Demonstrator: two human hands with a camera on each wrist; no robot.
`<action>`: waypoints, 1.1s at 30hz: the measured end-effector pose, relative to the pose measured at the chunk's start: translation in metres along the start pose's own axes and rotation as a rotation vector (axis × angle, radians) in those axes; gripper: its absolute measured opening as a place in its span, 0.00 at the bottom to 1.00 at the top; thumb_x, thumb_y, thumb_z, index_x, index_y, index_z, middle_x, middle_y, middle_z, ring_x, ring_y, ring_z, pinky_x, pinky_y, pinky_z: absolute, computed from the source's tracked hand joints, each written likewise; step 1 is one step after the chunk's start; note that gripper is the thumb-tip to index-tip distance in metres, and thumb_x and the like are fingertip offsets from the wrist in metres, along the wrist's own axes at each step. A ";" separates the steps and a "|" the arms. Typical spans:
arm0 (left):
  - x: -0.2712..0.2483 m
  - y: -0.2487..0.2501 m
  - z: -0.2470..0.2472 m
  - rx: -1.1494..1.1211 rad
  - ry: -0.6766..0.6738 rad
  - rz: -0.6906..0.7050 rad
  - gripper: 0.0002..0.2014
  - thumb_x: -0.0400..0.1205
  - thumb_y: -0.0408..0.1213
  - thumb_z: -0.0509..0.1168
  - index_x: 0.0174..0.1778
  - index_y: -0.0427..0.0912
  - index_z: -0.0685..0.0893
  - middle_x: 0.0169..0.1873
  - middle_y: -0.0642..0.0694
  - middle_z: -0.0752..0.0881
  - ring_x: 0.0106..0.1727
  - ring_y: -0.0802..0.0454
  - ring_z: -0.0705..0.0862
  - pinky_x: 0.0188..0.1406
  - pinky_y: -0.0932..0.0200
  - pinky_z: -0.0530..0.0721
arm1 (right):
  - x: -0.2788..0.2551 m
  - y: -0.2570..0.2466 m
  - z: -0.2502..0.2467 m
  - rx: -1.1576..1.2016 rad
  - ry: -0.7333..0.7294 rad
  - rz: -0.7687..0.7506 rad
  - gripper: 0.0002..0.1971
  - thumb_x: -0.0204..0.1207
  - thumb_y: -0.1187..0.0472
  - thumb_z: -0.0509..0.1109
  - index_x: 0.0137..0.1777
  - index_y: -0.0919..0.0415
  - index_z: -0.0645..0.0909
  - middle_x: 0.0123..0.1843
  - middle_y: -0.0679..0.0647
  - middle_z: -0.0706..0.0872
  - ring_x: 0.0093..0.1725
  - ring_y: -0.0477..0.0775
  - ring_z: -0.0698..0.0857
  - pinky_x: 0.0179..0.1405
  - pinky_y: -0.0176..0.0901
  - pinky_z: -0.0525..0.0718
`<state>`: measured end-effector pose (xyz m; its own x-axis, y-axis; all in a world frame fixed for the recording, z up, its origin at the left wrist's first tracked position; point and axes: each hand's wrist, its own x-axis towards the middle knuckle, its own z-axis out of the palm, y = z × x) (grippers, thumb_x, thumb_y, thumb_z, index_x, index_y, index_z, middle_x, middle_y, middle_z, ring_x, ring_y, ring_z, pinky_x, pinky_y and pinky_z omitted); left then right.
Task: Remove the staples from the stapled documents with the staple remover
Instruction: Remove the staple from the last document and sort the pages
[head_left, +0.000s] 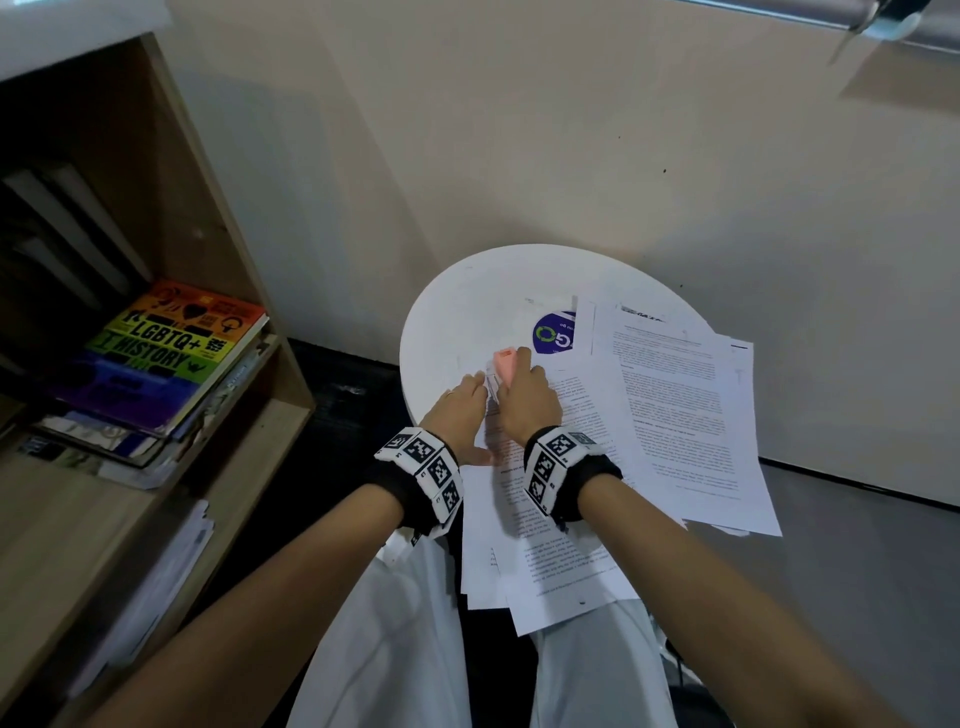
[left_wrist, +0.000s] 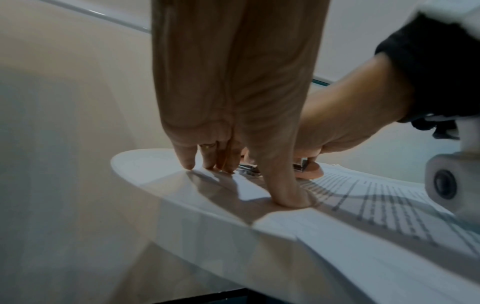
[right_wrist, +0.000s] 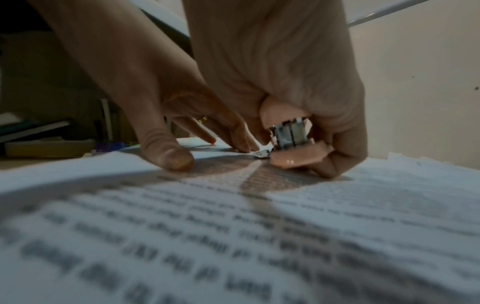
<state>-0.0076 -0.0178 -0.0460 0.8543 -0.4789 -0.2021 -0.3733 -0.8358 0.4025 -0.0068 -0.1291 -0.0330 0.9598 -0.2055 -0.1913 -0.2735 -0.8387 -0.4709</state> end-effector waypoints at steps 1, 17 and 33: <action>0.000 0.000 -0.001 0.004 -0.001 -0.005 0.45 0.69 0.48 0.78 0.76 0.31 0.64 0.80 0.36 0.58 0.80 0.42 0.62 0.79 0.51 0.64 | -0.001 0.000 0.002 -0.022 0.018 -0.021 0.24 0.83 0.61 0.58 0.78 0.59 0.58 0.66 0.65 0.73 0.59 0.70 0.81 0.51 0.59 0.78; 0.003 0.000 0.000 0.044 0.024 0.019 0.42 0.67 0.51 0.78 0.71 0.35 0.70 0.71 0.42 0.69 0.69 0.45 0.72 0.70 0.53 0.72 | 0.015 -0.008 -0.004 -0.056 0.037 0.021 0.24 0.86 0.51 0.55 0.75 0.66 0.61 0.64 0.66 0.81 0.63 0.67 0.81 0.55 0.56 0.77; 0.006 0.004 -0.004 0.222 -0.053 -0.002 0.49 0.70 0.57 0.74 0.78 0.32 0.60 0.81 0.38 0.57 0.80 0.44 0.62 0.79 0.50 0.62 | 0.021 -0.002 -0.016 0.121 0.046 0.014 0.24 0.84 0.57 0.58 0.76 0.62 0.58 0.62 0.67 0.81 0.57 0.68 0.82 0.47 0.53 0.77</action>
<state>-0.0022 -0.0228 -0.0421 0.8370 -0.4861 -0.2514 -0.4473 -0.8723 0.1973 0.0152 -0.1402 -0.0227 0.9569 -0.2421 -0.1603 -0.2900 -0.7692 -0.5695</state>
